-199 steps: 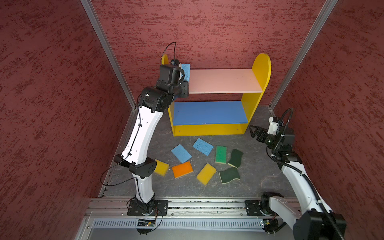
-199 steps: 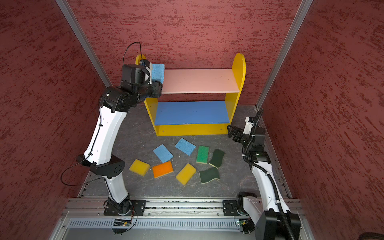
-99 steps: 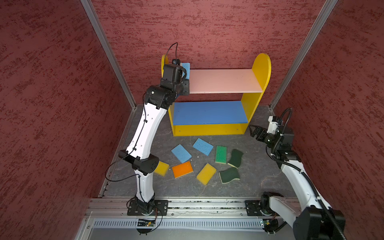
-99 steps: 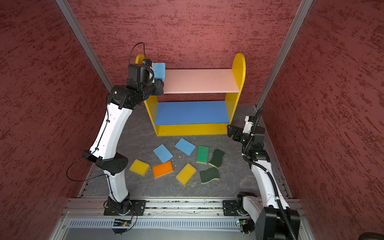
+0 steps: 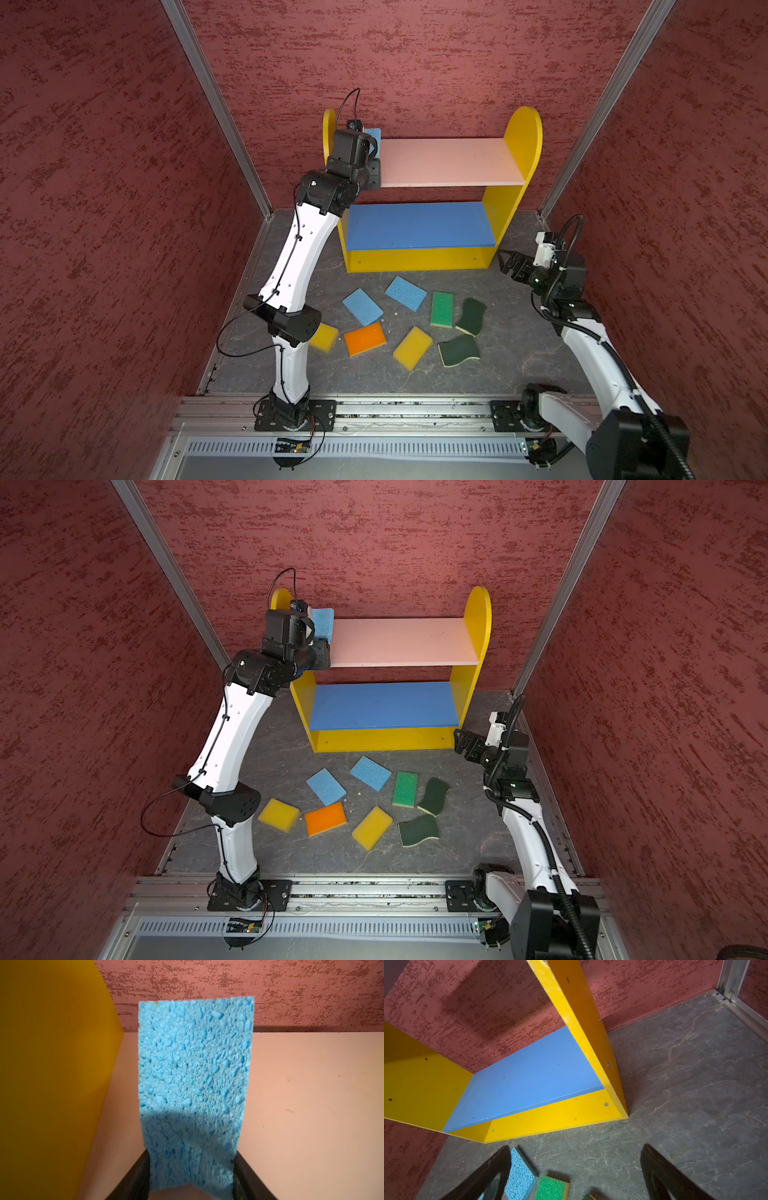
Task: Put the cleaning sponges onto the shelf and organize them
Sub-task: 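Lower the light blue sponge onto the pink upper shelf with the left gripper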
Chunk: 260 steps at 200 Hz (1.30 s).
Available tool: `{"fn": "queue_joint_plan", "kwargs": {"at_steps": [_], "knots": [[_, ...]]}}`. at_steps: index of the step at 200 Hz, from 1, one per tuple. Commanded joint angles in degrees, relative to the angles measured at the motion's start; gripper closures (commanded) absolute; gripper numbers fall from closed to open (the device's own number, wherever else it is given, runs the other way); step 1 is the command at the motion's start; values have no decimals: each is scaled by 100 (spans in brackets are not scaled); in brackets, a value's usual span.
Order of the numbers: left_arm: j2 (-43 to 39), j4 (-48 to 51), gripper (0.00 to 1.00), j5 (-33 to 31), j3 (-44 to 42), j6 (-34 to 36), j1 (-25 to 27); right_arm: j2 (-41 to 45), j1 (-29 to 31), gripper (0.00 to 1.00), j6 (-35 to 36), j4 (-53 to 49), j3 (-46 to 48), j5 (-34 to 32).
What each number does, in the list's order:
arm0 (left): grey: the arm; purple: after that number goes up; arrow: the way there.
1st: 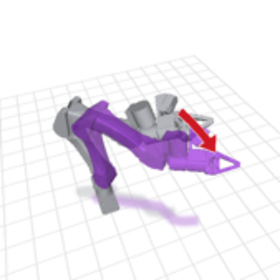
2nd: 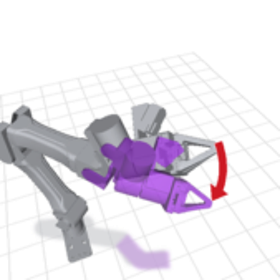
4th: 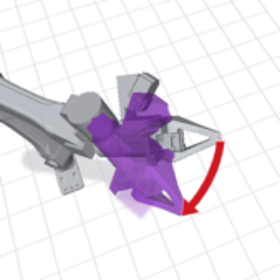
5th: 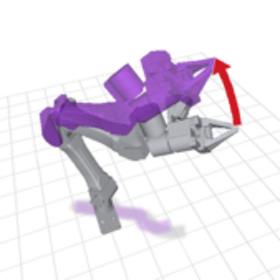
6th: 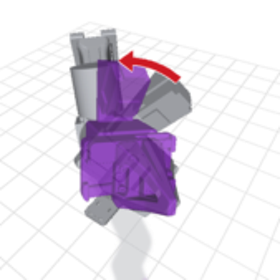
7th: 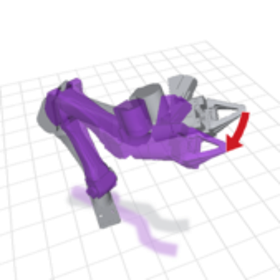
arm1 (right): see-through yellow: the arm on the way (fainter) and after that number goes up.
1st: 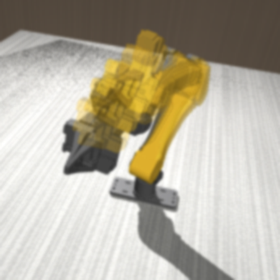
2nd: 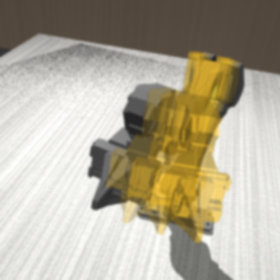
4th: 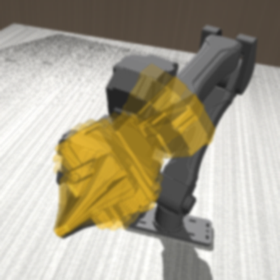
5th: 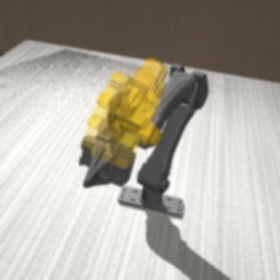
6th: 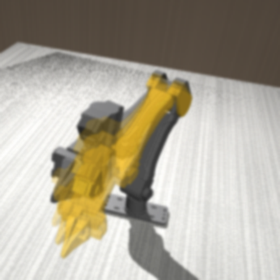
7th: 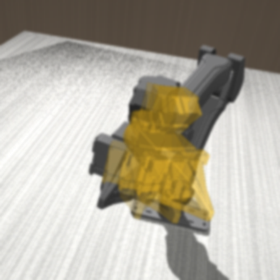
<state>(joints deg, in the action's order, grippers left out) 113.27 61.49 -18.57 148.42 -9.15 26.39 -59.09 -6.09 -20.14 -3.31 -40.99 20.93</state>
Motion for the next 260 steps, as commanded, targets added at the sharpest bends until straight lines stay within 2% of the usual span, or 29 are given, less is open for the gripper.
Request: {"fn": "queue_joint_plan", "kwargs": {"at_steps": [1, 82, 129, 148, 260], "knots": [[105, -49, 41, 123, 55, -178, 52, -13, 26, 2, 37, 208, -183, 70], [279, -204, 37, 339, 49, -823, 72, 63, 18, 2, 62, 183, -141, 80], [326, -206, 31, 262, 55, -984, 94, 59, 28, 2, 72, 199, -140, 78], [319, -217, 26, 296, 55, -1062, 90, 48, 22, 2, 63, 201, -137, 87], [217, -217, 24, 819, 52, -1484, 28, -7, 17, 2, 46, 155, -177, 79]]}}
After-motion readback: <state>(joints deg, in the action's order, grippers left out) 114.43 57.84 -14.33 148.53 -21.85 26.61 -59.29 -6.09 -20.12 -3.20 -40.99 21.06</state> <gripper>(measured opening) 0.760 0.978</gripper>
